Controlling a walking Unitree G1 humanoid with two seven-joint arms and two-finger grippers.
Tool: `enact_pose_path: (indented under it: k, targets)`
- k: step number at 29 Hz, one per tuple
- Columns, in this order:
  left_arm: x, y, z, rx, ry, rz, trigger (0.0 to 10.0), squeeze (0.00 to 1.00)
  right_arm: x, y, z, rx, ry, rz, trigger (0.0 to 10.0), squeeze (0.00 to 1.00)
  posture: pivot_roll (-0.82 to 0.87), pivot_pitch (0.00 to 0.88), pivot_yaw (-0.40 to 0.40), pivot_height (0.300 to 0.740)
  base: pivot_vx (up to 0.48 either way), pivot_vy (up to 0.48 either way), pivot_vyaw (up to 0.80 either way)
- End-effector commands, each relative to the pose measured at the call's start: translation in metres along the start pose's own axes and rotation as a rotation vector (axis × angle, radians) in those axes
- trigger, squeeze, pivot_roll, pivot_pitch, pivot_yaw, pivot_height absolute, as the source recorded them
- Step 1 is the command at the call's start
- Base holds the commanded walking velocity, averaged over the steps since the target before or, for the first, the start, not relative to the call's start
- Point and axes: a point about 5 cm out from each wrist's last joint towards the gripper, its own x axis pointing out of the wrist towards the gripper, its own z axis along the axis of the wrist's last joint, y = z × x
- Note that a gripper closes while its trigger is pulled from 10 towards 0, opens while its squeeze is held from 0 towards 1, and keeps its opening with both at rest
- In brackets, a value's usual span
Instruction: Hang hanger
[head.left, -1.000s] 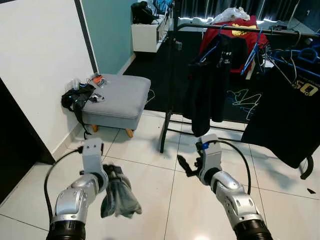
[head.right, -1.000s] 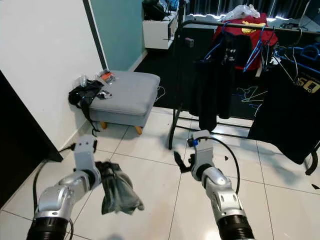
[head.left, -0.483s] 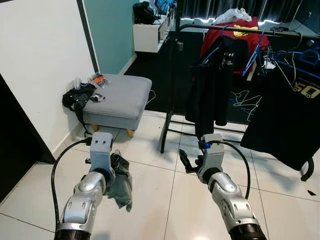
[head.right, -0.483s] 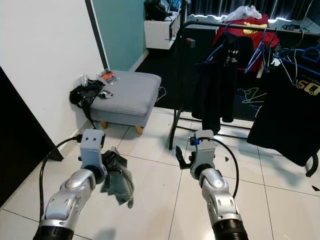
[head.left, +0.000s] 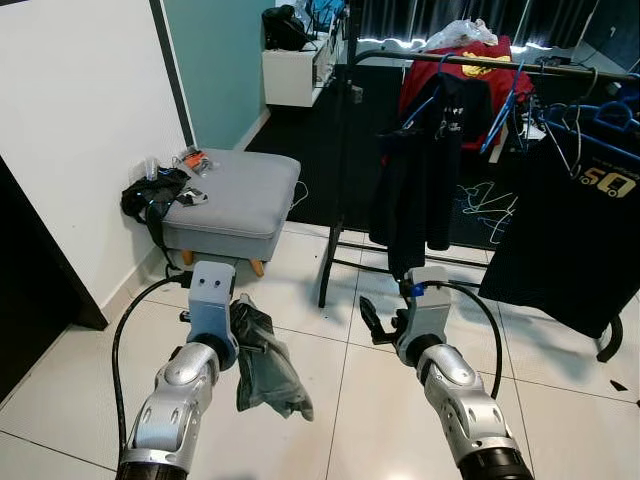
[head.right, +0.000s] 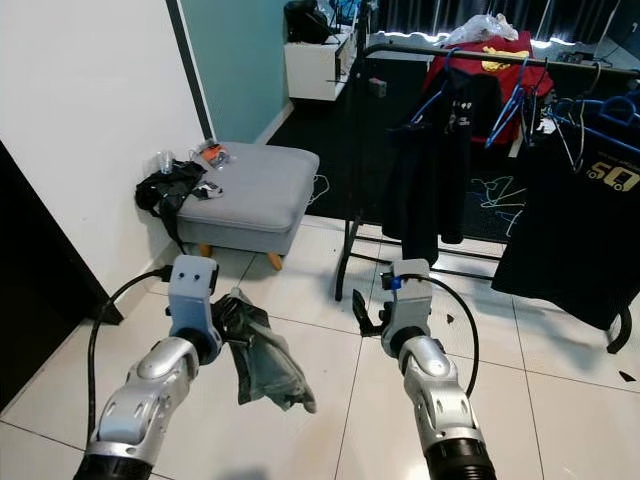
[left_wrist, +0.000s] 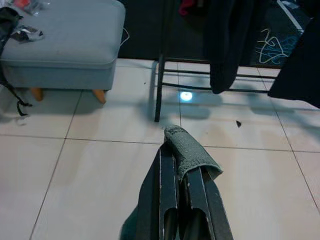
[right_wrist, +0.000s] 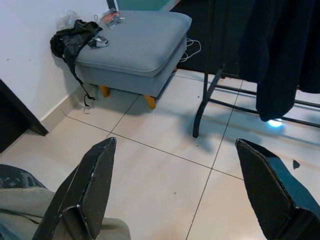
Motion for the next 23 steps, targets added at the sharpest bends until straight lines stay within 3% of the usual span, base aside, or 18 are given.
enact_pose_path:
  k: [1,16,23]
  targets:
    - [-0.0007,-0.0042,0.0029,-0.012,-0.029,-0.024,10.0,0.0,-0.0011,0.0014,-0.0001,0.006,-0.01,0.004,10.0,0.0,0.0,0.012,-0.008,0.74,0.319,0.0,-0.58]
    - [0.0,-0.0052,0.007,-0.012,-0.055,-0.037,10.0,0.0,-0.0015,0.0015,-0.0006,0.011,-0.012,0.008,10.0,0.0,0.0,0.019,-0.007,0.74,0.384,0.0,-0.79]
    - [0.0006,-0.0074,0.0084,-0.011,-0.065,-0.046,10.0,0.0,-0.003,-0.0002,-0.0002,0.008,-0.02,0.009,10.0,0.0,0.0,0.02,-0.004,0.74,0.396,0.0,0.0]
